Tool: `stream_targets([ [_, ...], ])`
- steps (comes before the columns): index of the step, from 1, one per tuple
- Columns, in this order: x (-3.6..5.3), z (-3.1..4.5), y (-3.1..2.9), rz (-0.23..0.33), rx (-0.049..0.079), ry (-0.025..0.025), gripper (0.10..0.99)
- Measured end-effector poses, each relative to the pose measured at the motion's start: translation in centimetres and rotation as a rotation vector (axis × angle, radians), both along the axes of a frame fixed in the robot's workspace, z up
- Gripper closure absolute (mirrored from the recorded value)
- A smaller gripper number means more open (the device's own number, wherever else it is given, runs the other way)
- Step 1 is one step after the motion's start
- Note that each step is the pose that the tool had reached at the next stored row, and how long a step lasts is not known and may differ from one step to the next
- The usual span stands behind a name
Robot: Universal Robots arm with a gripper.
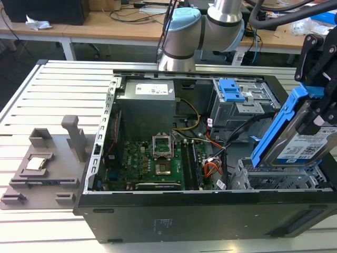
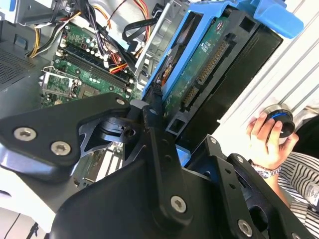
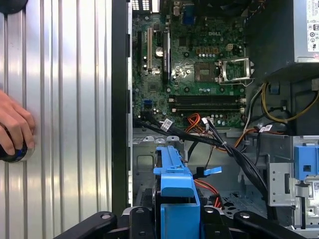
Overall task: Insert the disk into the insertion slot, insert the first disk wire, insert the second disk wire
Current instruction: 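Insert the disk into the insertion slot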
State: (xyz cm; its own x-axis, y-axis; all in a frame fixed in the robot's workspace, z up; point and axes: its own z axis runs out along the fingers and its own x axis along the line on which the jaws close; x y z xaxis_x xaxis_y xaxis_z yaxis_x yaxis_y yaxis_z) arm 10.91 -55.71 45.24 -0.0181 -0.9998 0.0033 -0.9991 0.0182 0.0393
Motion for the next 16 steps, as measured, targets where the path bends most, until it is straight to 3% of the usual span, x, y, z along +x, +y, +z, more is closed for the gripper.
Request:
stream_targets([
  [16, 0.01, -0.66, 0.00, 0.000, 0.000, 0.0000, 0.725],
])
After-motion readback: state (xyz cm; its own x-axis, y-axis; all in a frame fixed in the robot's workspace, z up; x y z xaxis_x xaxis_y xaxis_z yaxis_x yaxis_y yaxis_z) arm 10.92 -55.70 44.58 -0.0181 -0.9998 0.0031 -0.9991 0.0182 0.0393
